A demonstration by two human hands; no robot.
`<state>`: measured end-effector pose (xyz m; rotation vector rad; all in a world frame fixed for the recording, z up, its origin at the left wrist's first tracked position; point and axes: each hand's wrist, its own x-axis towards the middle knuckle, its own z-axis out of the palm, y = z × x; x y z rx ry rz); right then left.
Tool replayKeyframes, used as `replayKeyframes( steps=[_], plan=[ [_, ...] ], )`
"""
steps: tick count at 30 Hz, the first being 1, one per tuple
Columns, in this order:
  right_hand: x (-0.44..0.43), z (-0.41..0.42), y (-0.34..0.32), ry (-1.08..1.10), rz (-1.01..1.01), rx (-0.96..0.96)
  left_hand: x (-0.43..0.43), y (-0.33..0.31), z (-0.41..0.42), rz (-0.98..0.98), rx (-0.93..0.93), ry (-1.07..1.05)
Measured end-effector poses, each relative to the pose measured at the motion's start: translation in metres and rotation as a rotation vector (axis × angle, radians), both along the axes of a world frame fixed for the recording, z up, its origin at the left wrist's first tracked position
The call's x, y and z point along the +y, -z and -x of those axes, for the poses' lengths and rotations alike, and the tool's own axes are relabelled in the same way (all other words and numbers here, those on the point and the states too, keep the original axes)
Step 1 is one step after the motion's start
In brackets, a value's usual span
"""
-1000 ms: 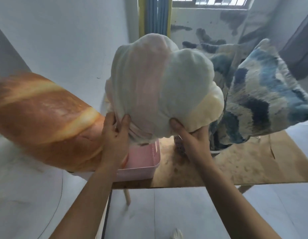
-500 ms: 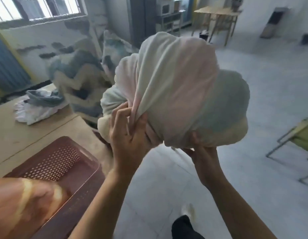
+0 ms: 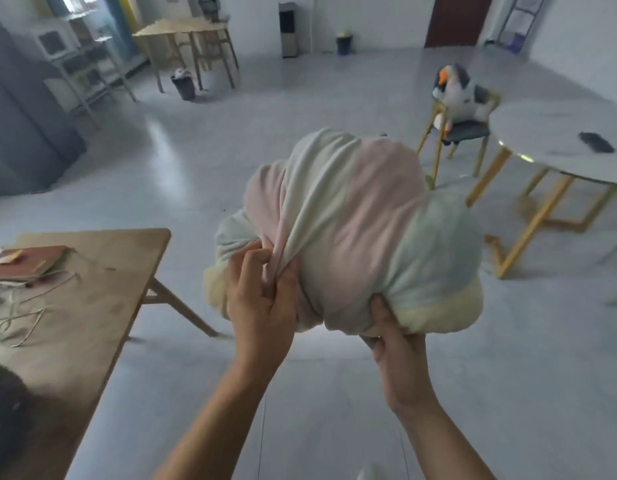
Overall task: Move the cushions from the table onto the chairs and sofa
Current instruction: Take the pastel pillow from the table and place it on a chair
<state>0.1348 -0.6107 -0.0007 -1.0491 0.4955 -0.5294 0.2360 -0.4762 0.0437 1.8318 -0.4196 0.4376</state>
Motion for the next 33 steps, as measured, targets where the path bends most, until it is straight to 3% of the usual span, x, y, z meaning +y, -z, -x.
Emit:
replayKeyframes(
  steps=[6, 10, 19, 33],
  plan=[
    [-0.125, -0.019, -0.007, 0.131, -0.002, -0.002, -0.127, 0.003, -0.035, -0.030, 0.153, 0.109],
    [-0.188, -0.042, -0.013, 0.166, 0.029, -0.041, -0.176, 0.014, -0.077, -0.036, 0.397, 0.181],
    [-0.318, -0.156, 0.016, 0.262, 0.052, -0.025, -0.320, 0.067, -0.200, 0.042, 0.634, 0.286],
    [-0.571, -0.349, -0.001, 0.407, -0.005, -0.204, -0.587, 0.058, -0.467, -0.121, 0.686, 0.504]
  ],
)
